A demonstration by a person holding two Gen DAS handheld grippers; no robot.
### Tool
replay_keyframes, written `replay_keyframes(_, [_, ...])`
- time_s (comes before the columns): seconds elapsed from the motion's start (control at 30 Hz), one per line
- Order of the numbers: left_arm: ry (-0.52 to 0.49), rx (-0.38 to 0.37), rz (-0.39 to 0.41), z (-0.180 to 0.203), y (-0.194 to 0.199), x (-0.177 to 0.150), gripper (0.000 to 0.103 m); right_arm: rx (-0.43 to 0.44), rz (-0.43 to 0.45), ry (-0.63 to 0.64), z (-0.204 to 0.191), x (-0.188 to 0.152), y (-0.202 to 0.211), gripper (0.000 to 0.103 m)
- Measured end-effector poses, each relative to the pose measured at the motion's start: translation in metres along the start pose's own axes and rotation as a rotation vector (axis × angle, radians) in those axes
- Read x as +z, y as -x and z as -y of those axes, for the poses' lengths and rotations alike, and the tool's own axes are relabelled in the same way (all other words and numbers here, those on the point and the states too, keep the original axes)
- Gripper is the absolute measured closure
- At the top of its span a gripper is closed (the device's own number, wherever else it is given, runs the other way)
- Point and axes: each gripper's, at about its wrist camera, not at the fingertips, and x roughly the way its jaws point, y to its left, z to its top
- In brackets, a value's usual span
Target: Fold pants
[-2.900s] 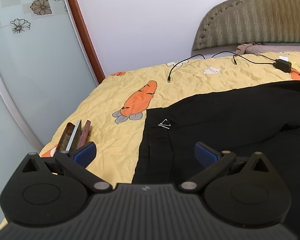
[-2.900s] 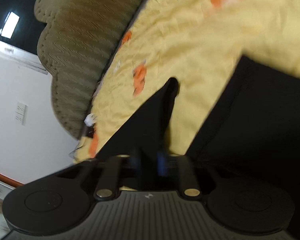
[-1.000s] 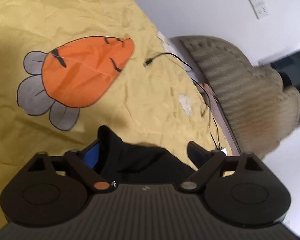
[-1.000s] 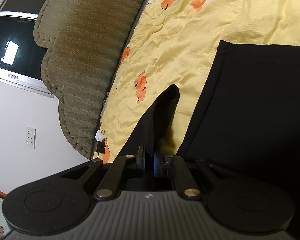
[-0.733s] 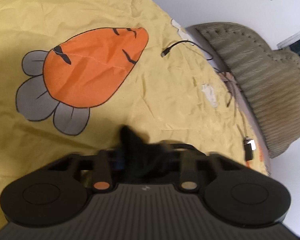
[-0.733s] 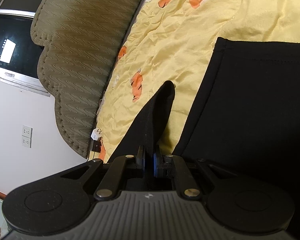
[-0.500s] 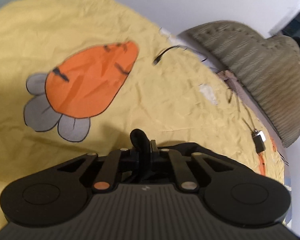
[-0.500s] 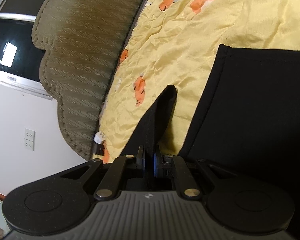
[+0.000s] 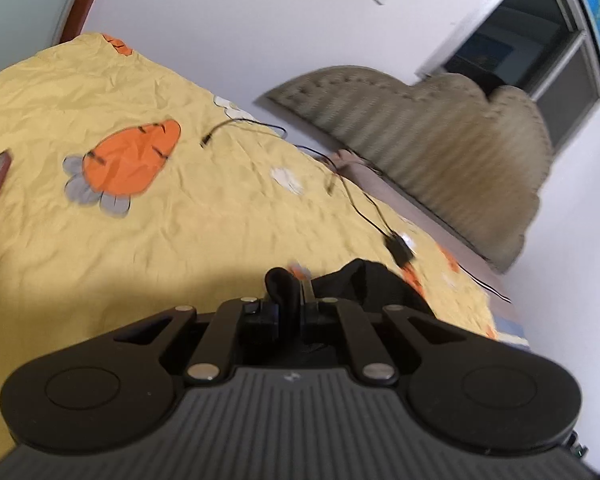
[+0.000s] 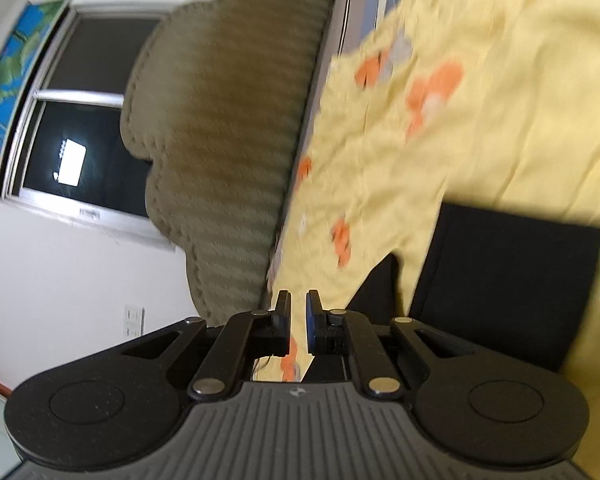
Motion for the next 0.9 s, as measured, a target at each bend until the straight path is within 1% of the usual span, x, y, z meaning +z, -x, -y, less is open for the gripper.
replay_keyframes(0.1, [0.03,-0.041,-0.019,-0.005,0.036,-0.032,0.096,-0.032,0.038,-0.001,0.01,0.015,0.029,0.096])
replay_keyframes(0.13, [0.035,-0.049,-0.03,-0.006,0.044,-0.041,0.096,-0.043,0.027,0.019,0.013,0.019,0.036,0.096])
replay_keyframes(0.2, [0.037,-0.04,-0.05,-0.009,0.06,-0.061,0.096,-0.069,-0.005,0.048,0.021,0.019,0.044,0.095])
replay_keyframes(0.23, [0.041,-0.041,-0.056,-0.011,0.066,-0.071,0.096,-0.087,-0.024,0.062,0.023,0.016,0.046,0.093])
replay_keyframes(0.3, [0.061,-0.039,-0.088,-0.015,0.072,-0.089,0.096,-0.072,-0.114,0.082,0.03,0.007,0.039,0.092])
replay_keyframes(0.33, [0.066,-0.03,-0.102,-0.017,0.072,-0.097,0.096,-0.056,-0.153,0.064,0.033,0.001,0.033,0.091])
replay_keyframes(0.37, [0.068,-0.026,-0.108,-0.019,0.073,-0.102,0.096,-0.04,-0.183,0.046,0.036,-0.006,0.026,0.085])
replay_keyframes(0.4, [0.075,-0.021,-0.114,-0.02,0.073,-0.107,0.096,-0.032,-0.208,0.034,0.038,-0.012,0.018,0.075])
replay_keyframes(0.47, [0.098,-0.019,-0.119,-0.026,0.072,-0.113,0.096,-0.026,-0.243,0.0,0.043,-0.022,0.0,0.066])
replay_keyframes(0.57, [0.121,-0.018,-0.116,-0.031,0.07,-0.115,0.096,-0.035,-0.257,-0.037,0.05,-0.029,-0.026,0.066])
replay_keyframes(0.63, [0.109,-0.009,-0.121,-0.029,0.069,-0.115,0.096,-0.043,-0.245,-0.056,0.054,-0.031,-0.035,0.066])
replay_keyframes(0.73, [0.081,0.005,-0.124,-0.026,0.067,-0.115,0.096,-0.068,-0.251,-0.06,0.056,-0.031,-0.042,0.068])
replay_keyframes(0.83, [0.087,0.009,-0.129,-0.027,0.062,-0.114,0.096,-0.093,-0.252,-0.039,0.051,-0.032,-0.045,0.068])
replay_keyframes(0.9, [0.092,0.017,-0.134,-0.029,0.06,-0.115,0.096,-0.104,-0.238,-0.038,0.047,-0.034,-0.046,0.063])
